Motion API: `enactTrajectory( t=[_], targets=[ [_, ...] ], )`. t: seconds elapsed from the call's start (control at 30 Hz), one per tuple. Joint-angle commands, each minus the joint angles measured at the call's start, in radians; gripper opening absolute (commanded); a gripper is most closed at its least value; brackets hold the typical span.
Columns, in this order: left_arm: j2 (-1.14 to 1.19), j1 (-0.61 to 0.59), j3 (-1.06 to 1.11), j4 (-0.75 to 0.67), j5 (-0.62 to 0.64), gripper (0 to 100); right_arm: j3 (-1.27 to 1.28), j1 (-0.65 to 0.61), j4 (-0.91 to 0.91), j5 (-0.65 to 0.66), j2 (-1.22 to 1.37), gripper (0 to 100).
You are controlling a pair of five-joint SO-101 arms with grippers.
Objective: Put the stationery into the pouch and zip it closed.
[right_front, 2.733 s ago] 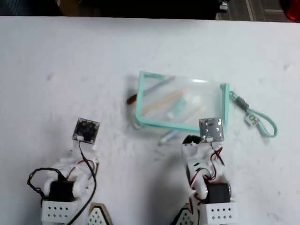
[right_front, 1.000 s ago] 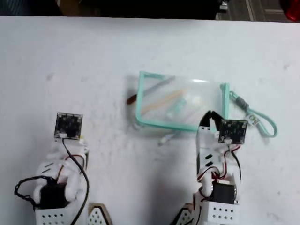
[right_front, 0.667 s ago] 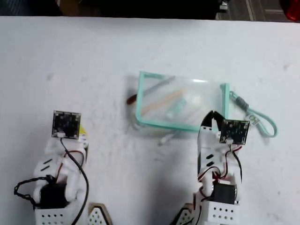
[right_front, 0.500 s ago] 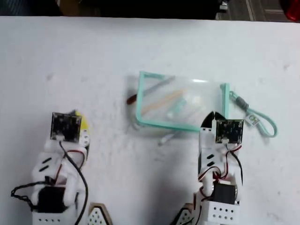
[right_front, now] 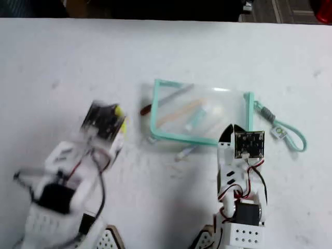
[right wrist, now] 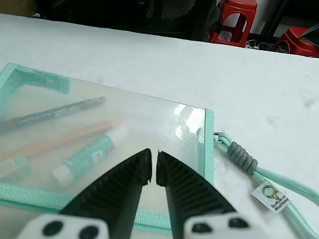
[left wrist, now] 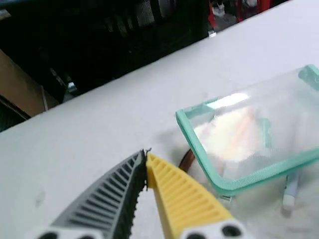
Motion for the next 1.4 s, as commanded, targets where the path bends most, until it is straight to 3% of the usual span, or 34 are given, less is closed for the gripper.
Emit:
enactTrajectory(
  t=[0.0, 0.17, 0.9, 1.03, 1.23, 1.37],
  targets=[
    [0.532, 0.008, -0.230, 0.018, -0.008, 2, 0.009, -0.005, 0.001, 0.009, 0.004, 2.1],
    [0.759, 0.013, -0.328, 0.081, -0.008, 2, 0.009, -0.005, 0.001, 0.006, 0.005, 2.0],
    [0.759, 0.013, -0.198, -0.041, 0.049, 2, 0.009, -0.038, 0.033, 0.012, -0.002, 2.0],
    [0.644, 0.010, -0.166, -0.018, 0.143, 2, 0.009, -0.039, 0.041, 0.014, -0.002, 2.0],
    [0.363, 0.013, 0.083, -0.186, 0.068, 2, 0.009, -0.038, 0.042, 0.014, -0.002, 2.2],
    [0.328, 0.008, 0.110, -0.210, 0.061, 2, 0.002, -0.033, 0.044, 0.026, 0.002, 2.3]
  ],
)
